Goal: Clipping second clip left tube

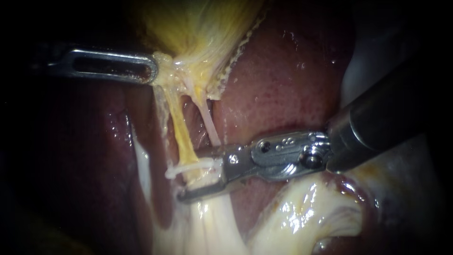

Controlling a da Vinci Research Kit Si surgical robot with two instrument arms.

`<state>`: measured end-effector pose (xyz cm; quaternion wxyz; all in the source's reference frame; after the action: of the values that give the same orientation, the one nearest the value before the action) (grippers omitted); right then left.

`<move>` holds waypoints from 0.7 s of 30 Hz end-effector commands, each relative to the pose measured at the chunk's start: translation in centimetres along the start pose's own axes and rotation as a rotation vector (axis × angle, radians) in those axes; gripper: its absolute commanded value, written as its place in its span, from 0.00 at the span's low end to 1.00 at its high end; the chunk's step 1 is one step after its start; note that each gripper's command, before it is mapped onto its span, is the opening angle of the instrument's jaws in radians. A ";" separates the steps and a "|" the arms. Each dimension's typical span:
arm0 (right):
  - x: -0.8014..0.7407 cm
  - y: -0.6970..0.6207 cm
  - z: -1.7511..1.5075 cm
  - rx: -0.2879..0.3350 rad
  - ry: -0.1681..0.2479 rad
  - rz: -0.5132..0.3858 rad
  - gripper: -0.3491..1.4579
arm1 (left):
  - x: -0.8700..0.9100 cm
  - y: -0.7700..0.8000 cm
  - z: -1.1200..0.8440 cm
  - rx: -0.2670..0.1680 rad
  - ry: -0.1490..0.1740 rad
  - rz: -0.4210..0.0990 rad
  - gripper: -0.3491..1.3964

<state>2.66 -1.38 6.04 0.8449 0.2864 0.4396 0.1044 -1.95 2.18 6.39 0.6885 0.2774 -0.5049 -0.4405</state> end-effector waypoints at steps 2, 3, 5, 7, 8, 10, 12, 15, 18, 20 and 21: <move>0.00 0.00 0.00 0.000 0.001 0.000 0.44 | 0.00 0.00 -0.01 0.001 0.000 0.000 0.00; 0.00 0.01 0.00 0.001 0.004 0.000 0.44 | 0.00 0.00 -0.01 0.001 0.000 0.000 0.00; 0.01 0.02 -0.02 0.006 0.016 0.019 0.45 | 0.00 0.00 -0.01 0.001 0.000 0.000 0.00; 0.03 0.03 -0.05 0.010 0.034 0.026 0.45 | 0.00 0.00 -0.01 0.001 0.000 0.000 0.00; 0.05 0.05 -0.07 0.011 0.041 0.028 0.45 | 0.00 0.00 -0.01 0.001 0.000 0.000 0.00; 0.08 0.08 -0.10 0.013 0.044 0.037 0.44 | 0.00 0.00 -0.01 0.001 0.000 0.000 0.00; 0.10 0.11 -0.13 0.016 0.051 0.039 0.44 | 0.00 0.00 -0.01 0.001 0.000 0.000 0.00; 0.13 0.15 -0.17 0.019 0.060 0.042 0.44 | 0.00 0.00 -0.01 0.001 0.000 0.000 0.00; 0.18 0.18 -0.22 0.023 0.073 0.045 0.45 | 0.00 0.00 -0.01 0.001 0.000 0.000 0.00; 0.21 0.20 -0.24 0.027 0.088 0.053 0.45 | 0.00 0.00 -0.01 0.001 0.000 0.000 0.00; 0.23 0.21 -0.25 0.029 0.098 0.054 0.45 | 0.00 0.00 -0.01 0.001 0.000 0.000 0.00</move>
<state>2.61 -1.00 5.89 0.8130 0.3064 0.4756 0.1376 -1.94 2.18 6.39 0.6884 0.2779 -0.5050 -0.4403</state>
